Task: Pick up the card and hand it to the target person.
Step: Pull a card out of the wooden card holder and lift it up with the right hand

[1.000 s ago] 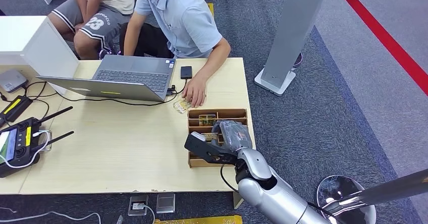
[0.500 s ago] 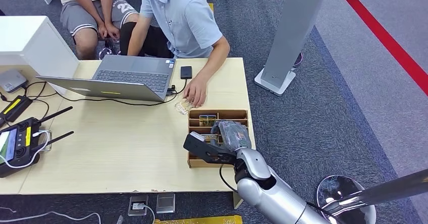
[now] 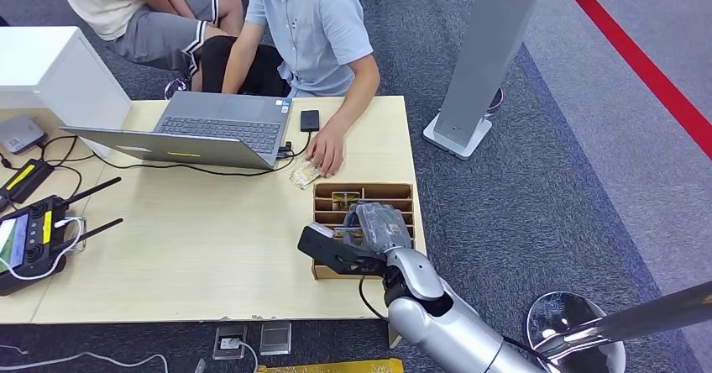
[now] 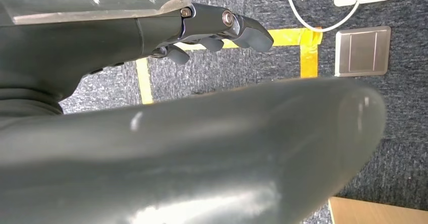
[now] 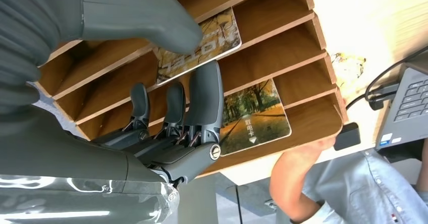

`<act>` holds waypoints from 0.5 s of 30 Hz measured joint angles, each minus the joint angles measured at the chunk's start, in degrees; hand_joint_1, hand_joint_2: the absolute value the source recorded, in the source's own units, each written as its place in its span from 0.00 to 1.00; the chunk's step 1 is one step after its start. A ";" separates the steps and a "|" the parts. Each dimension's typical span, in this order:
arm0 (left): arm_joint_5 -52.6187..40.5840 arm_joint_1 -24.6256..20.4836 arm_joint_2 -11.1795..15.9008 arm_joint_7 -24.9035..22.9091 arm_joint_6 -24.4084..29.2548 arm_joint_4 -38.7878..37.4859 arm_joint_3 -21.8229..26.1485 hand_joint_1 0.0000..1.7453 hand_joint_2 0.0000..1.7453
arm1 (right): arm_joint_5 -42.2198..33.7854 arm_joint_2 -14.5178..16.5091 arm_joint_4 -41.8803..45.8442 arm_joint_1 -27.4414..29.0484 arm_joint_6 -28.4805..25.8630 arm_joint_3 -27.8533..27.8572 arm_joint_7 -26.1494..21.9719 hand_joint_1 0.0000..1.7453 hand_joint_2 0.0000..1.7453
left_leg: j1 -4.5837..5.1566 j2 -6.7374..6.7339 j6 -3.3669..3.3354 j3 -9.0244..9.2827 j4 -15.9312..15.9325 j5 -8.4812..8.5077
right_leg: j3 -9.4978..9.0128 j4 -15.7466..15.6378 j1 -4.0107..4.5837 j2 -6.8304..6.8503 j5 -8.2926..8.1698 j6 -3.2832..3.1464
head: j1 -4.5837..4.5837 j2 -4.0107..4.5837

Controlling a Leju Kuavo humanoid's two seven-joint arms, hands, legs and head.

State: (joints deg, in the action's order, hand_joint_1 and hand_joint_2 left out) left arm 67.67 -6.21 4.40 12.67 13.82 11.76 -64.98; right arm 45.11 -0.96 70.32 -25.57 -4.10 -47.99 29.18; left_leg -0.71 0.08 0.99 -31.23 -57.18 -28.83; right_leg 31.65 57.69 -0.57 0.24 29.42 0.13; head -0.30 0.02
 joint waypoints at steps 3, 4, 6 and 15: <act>0.00 0.01 -0.01 0.00 0.03 0.00 0.00 0.00 0.00 | -0.02 0.33 -0.45 -0.08 -0.01 -0.03 -0.25 0.64 1.00 | 0.00 0.00 0.00 0.00 0.00 0.00 | 0.00 0.00 0.00 0.00 0.00 0.00 | 0.01 0.00; 0.01 0.01 -0.02 0.01 0.04 0.00 0.00 0.00 0.00 | -0.02 0.43 -0.58 -0.12 -0.01 -0.03 -0.31 0.68 1.00 | 0.00 0.00 0.00 0.00 0.00 0.00 | 0.00 0.00 0.00 0.00 0.00 0.00 | 0.02 0.00; 0.02 0.02 -0.03 0.01 0.04 0.00 0.00 0.00 0.00 | -0.02 0.60 -0.85 -0.22 -0.02 -0.04 -0.41 0.76 1.00 | 0.00 0.00 0.00 0.00 0.00 0.00 | 0.00 0.00 0.00 0.00 0.00 0.00 | 0.01 0.00; 0.20 0.03 -0.05 0.00 0.04 0.00 0.00 0.00 0.00 | -0.25 1.07 -1.83 -0.61 -0.02 -0.08 -0.78 1.00 1.00 | 0.00 0.00 0.00 0.01 0.00 0.00 | 0.00 0.00 0.00 0.00 0.00 0.00 | 0.00 0.00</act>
State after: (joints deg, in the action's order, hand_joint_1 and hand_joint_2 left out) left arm 67.87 -6.17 4.36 12.67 13.86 11.76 -64.98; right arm 44.86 0.11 68.49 -26.18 -4.13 -48.06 28.40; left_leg -0.71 0.08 0.99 -31.22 -57.18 -28.83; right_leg 31.65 57.69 -0.57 0.24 29.42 0.13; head -0.30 0.02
